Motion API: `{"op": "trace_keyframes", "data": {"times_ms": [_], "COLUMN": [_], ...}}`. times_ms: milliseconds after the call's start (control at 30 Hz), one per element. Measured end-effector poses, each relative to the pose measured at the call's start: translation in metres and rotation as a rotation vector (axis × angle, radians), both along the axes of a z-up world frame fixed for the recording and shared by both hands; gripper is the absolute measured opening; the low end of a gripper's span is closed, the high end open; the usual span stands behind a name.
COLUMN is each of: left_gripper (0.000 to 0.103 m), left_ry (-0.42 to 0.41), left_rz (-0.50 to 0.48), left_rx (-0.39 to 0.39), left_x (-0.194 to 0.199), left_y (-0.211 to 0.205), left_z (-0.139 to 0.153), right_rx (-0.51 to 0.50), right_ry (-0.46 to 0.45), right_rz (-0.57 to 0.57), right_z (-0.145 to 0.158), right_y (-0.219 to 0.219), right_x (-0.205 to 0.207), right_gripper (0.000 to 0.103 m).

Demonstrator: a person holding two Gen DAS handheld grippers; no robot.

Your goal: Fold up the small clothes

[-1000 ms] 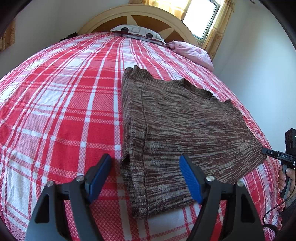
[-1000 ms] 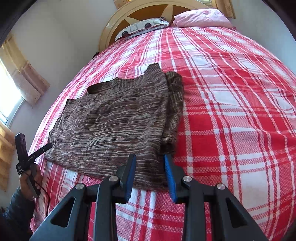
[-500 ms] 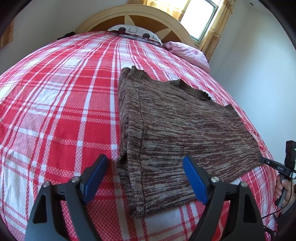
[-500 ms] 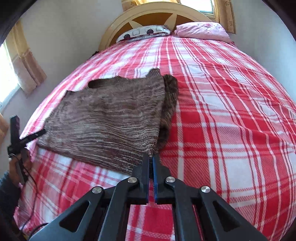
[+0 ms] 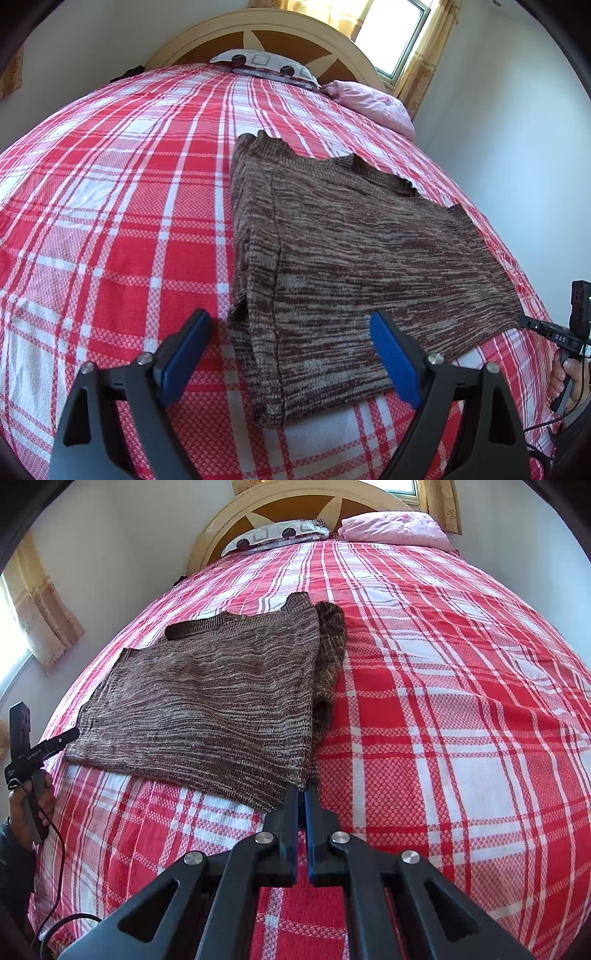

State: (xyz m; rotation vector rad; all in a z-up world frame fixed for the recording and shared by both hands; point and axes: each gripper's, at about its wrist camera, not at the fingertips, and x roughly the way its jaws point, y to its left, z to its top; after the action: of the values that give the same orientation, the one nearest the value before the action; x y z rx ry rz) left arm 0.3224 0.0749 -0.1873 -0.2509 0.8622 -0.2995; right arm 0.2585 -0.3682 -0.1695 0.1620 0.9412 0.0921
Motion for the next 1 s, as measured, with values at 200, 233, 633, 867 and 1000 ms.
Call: {"op": "trace_keyframes", "data": {"times_ms": [200,233,633,867,1000], "left_gripper": [0.093,0.093,0.096,0.097,0.098], "left_ry": [0.038,0.031,0.055,0.039,0.037], "left_rz": [-0.029,-0.028,-0.057,-0.061,-0.06], "left_rx": [0.226,0.28,0.257,0.251,0.259], "left_x": [0.002,-0.001,-0.009,-0.017,-0.018], "left_y": [-0.031,-0.038,-0.028,-0.025,-0.026], "left_z": [-0.005,-0.005,-0.007,-0.007,-0.007], "right_rx": [-0.062,-0.085,0.017,-0.065,-0.011], "right_ry": [-0.033,-0.06,-0.012,0.054,-0.01], "right_rz": [-0.042,-0.054,0.268,0.339,0.339], "right_z": [0.027,0.035,0.013,-0.019,0.006], "right_y": [0.003,0.006,0.143,0.162,0.168], "right_x": [0.002,0.004,0.077,0.045,0.052], "right_gripper": [0.003,0.003,0.06,0.06,0.06]}}
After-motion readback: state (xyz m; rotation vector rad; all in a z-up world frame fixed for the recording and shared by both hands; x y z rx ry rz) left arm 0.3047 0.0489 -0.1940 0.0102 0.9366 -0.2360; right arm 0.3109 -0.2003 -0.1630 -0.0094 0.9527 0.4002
